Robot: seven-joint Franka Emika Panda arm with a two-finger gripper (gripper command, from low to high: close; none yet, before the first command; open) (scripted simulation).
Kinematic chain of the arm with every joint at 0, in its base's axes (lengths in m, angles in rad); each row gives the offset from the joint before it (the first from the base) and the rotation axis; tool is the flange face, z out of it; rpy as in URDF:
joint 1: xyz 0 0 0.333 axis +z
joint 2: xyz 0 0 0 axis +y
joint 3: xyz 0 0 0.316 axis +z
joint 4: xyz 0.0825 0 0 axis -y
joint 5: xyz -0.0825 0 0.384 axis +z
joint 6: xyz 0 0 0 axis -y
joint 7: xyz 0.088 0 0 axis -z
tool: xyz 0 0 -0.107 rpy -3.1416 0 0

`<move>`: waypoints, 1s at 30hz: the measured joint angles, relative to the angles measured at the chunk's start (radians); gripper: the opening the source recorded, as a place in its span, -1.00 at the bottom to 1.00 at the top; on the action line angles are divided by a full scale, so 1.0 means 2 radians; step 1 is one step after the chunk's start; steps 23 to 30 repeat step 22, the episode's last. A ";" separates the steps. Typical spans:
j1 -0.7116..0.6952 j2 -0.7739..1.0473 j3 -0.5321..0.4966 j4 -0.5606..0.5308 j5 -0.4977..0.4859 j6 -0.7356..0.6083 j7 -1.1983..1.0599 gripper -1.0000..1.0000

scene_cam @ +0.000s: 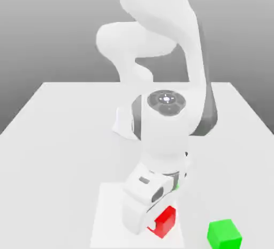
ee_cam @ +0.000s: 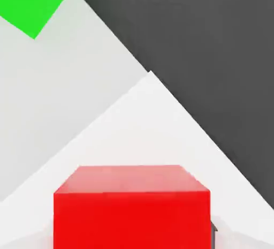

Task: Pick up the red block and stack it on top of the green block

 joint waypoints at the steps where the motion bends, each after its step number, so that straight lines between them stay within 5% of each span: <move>1: 0.000 -0.017 -0.001 -0.003 -0.001 -0.015 0.001 -1.00; 14: 0.089 -0.023 0.026 0.098 -0.012 -0.121 0.235 -1.00; 18: 0.100 0.034 0.024 0.110 -0.016 -0.075 0.257 -1.00; 19: 0.101 0.048 0.023 0.111 -0.017 -0.062 0.258 1.00; 30: 0.101 0.048 0.023 0.111 -0.017 -0.062 0.258 1.00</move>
